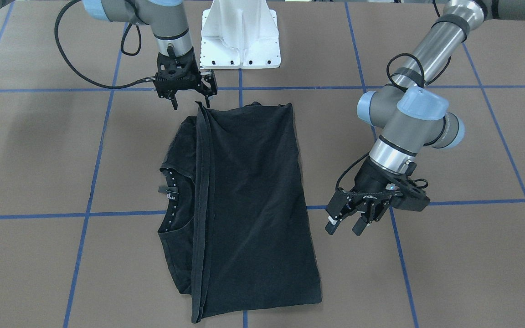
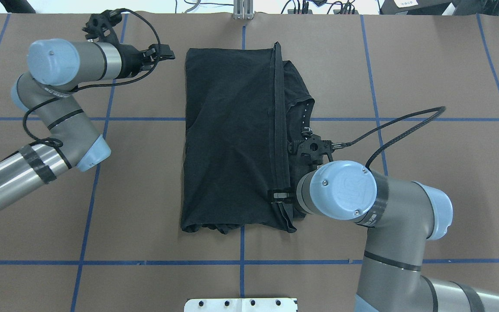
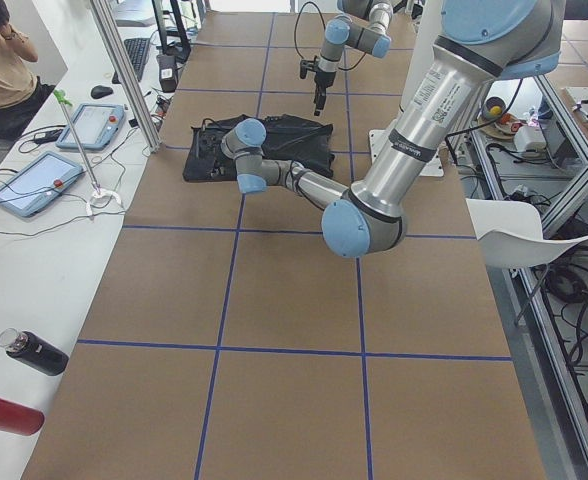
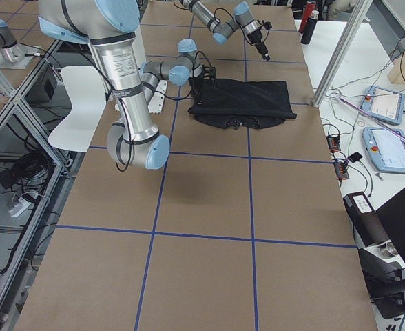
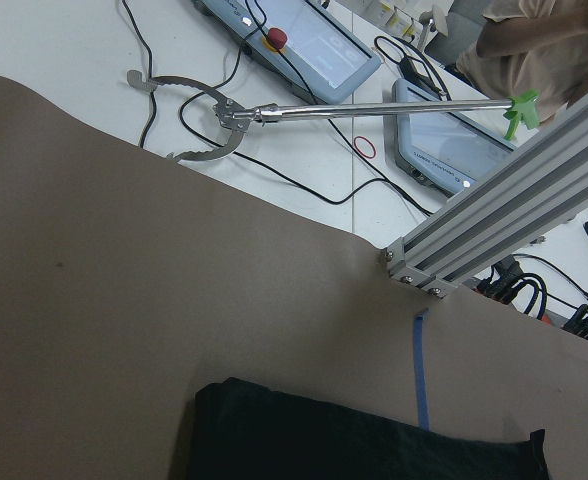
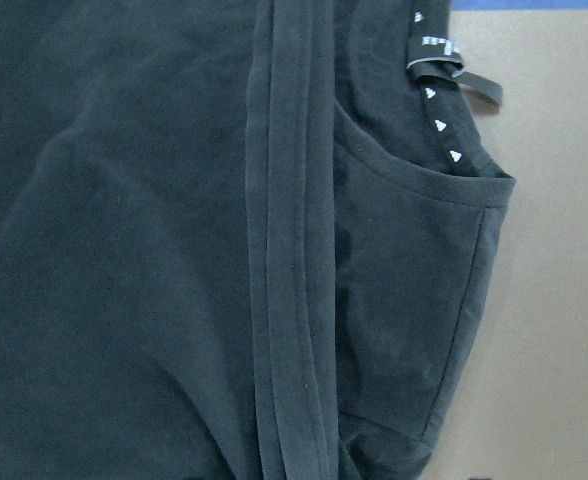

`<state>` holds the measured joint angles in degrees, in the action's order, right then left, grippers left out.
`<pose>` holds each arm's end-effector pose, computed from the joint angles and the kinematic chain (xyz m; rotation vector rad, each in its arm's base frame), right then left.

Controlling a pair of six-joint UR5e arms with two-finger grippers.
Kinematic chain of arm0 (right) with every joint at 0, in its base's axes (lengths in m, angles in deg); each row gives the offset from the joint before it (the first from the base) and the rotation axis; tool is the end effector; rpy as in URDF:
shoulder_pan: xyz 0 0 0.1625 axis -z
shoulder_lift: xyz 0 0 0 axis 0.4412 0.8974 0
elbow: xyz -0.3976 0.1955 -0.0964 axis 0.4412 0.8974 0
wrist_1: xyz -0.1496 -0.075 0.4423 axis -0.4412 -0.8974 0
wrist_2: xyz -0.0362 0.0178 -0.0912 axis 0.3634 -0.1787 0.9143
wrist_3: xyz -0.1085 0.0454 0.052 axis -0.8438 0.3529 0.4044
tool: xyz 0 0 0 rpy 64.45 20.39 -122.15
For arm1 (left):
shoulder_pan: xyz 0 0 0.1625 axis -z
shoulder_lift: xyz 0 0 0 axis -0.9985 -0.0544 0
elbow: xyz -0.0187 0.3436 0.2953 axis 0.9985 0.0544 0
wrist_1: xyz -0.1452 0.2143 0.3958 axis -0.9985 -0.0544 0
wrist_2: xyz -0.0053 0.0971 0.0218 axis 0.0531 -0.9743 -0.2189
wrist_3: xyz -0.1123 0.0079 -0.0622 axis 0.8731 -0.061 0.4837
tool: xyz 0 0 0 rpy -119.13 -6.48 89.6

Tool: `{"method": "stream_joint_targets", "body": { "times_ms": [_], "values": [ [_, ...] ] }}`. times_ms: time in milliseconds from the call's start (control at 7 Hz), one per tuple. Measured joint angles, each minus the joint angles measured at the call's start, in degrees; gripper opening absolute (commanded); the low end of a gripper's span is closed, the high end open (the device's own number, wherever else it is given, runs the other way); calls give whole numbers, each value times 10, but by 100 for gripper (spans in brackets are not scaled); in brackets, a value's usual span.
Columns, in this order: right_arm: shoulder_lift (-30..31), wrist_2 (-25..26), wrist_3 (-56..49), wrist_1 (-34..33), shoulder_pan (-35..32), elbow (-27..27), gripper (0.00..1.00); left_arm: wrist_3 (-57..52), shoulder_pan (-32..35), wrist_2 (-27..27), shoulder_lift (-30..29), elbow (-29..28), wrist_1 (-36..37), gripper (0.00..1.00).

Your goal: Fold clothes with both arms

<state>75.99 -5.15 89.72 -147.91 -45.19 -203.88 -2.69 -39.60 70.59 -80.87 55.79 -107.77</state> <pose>-0.5721 -0.3334 0.2348 0.2466 -0.7663 -0.0509 0.4723 -0.6741 0.3447 0.5115 1.2620 -0.4308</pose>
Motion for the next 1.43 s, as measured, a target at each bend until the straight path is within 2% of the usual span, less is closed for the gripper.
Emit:
{"method": "stream_joint_targets", "body": {
  "times_ms": [143, 429, 857, 1429],
  "values": [
    [-10, 22, -87, -24, 15, 14, 89, -5, 1, 6, 19, 24, 2, 87],
    [-26, 48, -194, -37, 28, 56, 89, -8, 1, 8, 29, 34, 4, 87],
    [-36, 57, -229, -39, 43, 81, 88, -9, 0, 9, 29, 34, 5, 87],
    [-20, 66, -247, -37, 34, 81, 85, -8, 1, 8, 30, 35, 4, 88]
  ]
}}
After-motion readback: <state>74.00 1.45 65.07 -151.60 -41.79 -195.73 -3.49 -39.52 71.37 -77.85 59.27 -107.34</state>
